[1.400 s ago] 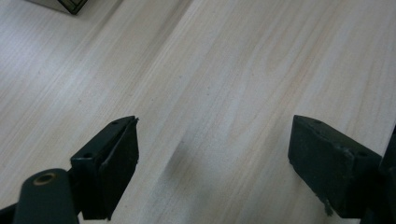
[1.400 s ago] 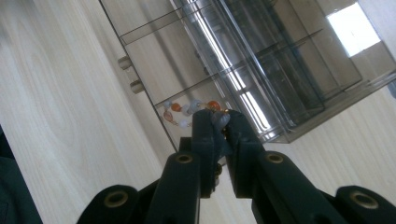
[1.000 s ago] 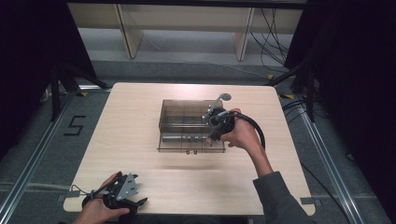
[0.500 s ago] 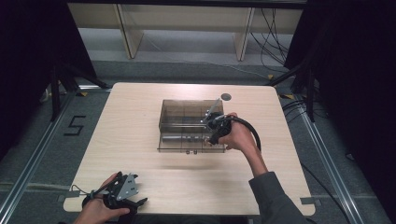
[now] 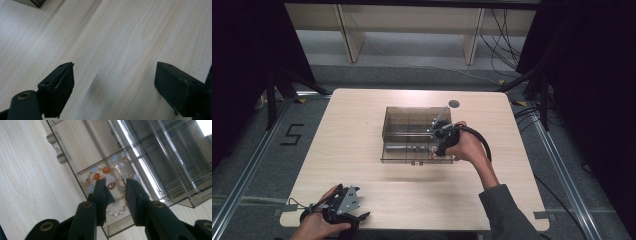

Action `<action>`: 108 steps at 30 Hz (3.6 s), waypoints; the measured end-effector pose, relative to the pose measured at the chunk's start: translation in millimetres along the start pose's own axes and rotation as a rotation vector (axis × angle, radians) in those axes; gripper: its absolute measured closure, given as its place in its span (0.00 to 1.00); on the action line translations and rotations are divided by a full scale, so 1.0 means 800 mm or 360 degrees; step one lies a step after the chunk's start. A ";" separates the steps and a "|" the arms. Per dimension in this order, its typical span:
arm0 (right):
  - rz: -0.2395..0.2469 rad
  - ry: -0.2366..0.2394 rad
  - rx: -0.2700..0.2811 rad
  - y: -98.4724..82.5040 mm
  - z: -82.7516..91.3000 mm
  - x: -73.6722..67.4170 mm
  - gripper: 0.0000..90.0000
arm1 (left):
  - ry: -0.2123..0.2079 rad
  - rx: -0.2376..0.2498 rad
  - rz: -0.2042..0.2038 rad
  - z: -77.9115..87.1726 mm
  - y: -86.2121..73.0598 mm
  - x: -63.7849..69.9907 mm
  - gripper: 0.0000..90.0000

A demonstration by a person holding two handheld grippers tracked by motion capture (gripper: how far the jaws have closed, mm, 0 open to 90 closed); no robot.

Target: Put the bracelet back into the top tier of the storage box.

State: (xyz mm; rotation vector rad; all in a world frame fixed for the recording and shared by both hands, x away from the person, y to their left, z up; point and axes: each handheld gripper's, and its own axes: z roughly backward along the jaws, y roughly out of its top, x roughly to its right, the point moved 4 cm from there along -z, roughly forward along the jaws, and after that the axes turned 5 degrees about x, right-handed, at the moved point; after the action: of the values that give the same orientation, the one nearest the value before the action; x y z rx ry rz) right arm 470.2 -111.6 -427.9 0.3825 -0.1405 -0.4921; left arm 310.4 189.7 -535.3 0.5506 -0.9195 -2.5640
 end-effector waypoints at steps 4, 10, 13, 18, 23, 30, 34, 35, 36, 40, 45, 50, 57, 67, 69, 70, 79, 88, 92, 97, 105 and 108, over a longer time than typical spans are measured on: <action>-0.0003 -0.0016 0.0041 -0.001 0.007 0.001 0.71 | 0.0021 0.0005 -0.0006 0.000 0.000 0.000 0.18; -0.0050 -0.0062 0.0090 -0.006 0.018 0.005 0.65 | 0.0034 0.0013 -0.0004 -0.001 0.000 0.000 0.18; -0.0054 -0.0068 0.0110 -0.009 0.023 0.005 0.62 | 0.0035 0.0012 -0.0004 -0.001 0.000 0.000 0.18; -0.0059 -0.0081 0.0150 -0.012 0.030 0.003 0.55 | 0.0078 0.0011 -0.0009 -0.001 0.000 0.000 0.18; -0.0075 -0.0096 0.0205 -0.018 0.033 -0.001 0.49 | 0.0078 0.0011 -0.0009 -0.001 0.000 0.000 0.18; -0.0118 -0.0087 0.0327 -0.032 0.037 -0.007 0.43 | 0.0084 0.0042 0.0025 -0.004 0.000 0.000 0.18; -0.0151 -0.0113 0.0365 -0.040 0.041 -0.007 0.41 | 0.0060 0.0039 0.0024 -0.003 0.000 0.001 0.18; -0.0153 -0.0103 0.0385 -0.040 0.040 -0.007 0.41 | 0.0050 0.0013 -0.0003 -0.001 0.000 -0.001 0.18; -0.0168 -0.0100 0.0391 -0.043 0.040 -0.008 0.40 | 0.0062 0.0025 0.0007 -0.002 0.000 0.000 0.18; -0.0198 -0.0097 0.0403 -0.047 0.040 -0.009 0.39 | 0.0054 0.0025 0.0011 -0.002 0.000 0.000 0.18; -0.0204 -0.0117 0.0410 -0.051 0.040 -0.010 0.38 | 0.0080 0.0016 0.0000 -0.001 0.000 0.000 0.18; -0.0235 -0.0109 0.0424 -0.055 0.042 -0.015 0.37 | 0.0094 0.0057 0.0042 -0.003 0.001 0.001 0.18; -0.0266 -0.0138 0.0483 -0.063 0.042 -0.018 0.35 | 0.0047 0.0017 0.0005 -0.001 0.000 0.000 0.18; -0.0325 -0.0158 0.0569 -0.080 0.037 -0.026 0.34 | 0.0048 0.0013 0.0000 -0.001 0.000 0.000 0.18; -0.0346 -0.0151 0.0552 -0.083 0.033 -0.029 0.34 | 0.0071 0.0011 -0.0009 0.000 0.000 0.000 0.18; -0.0327 -0.0168 0.0552 -0.085 0.034 -0.026 0.34 | 0.0052 0.0013 -0.0006 0.000 0.000 0.000 0.18; -0.0360 -0.0188 0.0567 -0.097 0.037 -0.029 0.32 | 0.0095 0.0047 0.0024 -0.003 0.001 0.002 0.18; -0.0372 -0.0185 0.0554 -0.105 0.030 -0.034 0.31 | 0.0105 0.0047 0.0022 -0.003 0.001 0.001 0.18; -0.0314 -0.0192 0.0570 -0.107 0.030 -0.035 0.30 | 0.0048 0.0025 -0.0012 0.000 0.001 0.001 0.18; -0.0347 -0.0178 0.0564 -0.111 0.028 -0.039 0.29 | 0.0054 0.0029 -0.0003 0.000 0.001 0.001 0.18; -0.0347 -0.0156 0.0563 -0.118 0.025 -0.045 0.29 | 0.0026 0.0024 -0.0012 0.000 0.001 0.001 0.18; -0.0318 -0.0161 0.0582 -0.121 0.024 -0.045 0.29 | 0.0042 0.0052 0.0027 -0.003 0.001 0.002 0.18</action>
State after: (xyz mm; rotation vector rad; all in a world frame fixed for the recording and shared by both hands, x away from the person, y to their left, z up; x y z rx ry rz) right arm 392.5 -179.2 -449.5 0.7342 -0.2941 -0.6854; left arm 310.3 187.1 -536.5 0.5819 -0.9547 -2.5248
